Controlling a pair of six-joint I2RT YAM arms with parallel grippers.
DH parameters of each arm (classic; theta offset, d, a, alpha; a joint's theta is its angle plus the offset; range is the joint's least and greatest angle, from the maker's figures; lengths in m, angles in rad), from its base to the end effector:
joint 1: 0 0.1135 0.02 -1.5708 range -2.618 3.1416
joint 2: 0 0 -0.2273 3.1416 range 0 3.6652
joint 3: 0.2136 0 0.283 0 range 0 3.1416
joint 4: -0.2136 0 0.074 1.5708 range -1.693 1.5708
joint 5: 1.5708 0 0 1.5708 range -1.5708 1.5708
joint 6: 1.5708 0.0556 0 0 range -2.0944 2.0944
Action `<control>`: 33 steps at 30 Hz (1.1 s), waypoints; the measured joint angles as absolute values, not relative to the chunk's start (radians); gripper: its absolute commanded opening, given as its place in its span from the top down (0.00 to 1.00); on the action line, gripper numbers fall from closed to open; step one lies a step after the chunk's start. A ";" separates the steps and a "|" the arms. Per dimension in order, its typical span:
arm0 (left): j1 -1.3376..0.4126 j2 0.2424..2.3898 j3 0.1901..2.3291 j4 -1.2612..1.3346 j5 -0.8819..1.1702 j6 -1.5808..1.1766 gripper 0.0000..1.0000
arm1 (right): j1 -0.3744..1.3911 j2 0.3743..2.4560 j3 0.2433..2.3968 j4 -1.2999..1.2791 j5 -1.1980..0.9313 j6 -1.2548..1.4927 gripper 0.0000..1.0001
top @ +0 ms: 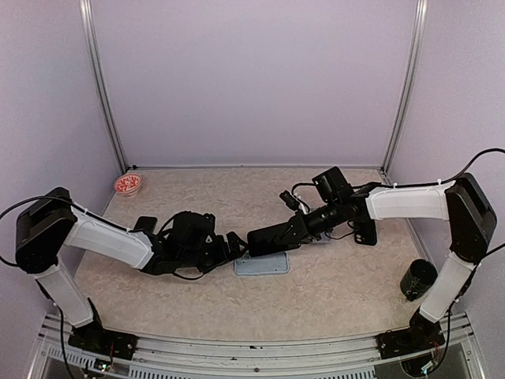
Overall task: Put the phone into the phone case
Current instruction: Adjust the phone case at the center of the board, then install the phone into the phone case.
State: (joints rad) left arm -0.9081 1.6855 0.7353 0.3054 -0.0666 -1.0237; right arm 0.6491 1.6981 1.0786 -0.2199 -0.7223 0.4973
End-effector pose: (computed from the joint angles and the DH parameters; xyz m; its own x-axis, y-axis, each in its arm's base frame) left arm 0.2239 -0.2808 0.0714 -0.8362 -0.3136 -0.4499 0.0764 0.7458 -0.6618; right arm 0.2854 0.2627 0.1411 -0.9052 -0.2376 -0.3523 -0.4249 0.5053 0.7511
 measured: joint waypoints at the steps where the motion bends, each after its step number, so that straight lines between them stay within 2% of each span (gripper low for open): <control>1: -0.908 1.676 0.725 0.320 -0.064 -1.024 0.01 | 0.649 1.709 1.083 -0.217 -0.730 0.501 1.00; 8: -0.908 1.622 0.646 0.427 -0.056 -1.035 0.01 | 0.645 1.785 1.088 -0.210 -0.802 0.528 1.00; 21: -0.904 1.644 0.639 0.524 -0.018 -1.043 0.01 | 0.637 1.922 1.094 -0.133 -0.914 0.607 1.00; 33: -0.898 1.699 0.639 0.583 0.027 -1.053 0.01 | 0.599 1.927 1.097 -0.058 -0.936 0.680 1.00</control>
State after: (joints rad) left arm -0.8978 1.6993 0.6392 0.5835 0.0269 -1.0527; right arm 0.5987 1.9274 1.0966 -0.0582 -0.9363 0.6800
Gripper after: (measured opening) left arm 0.989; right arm 0.046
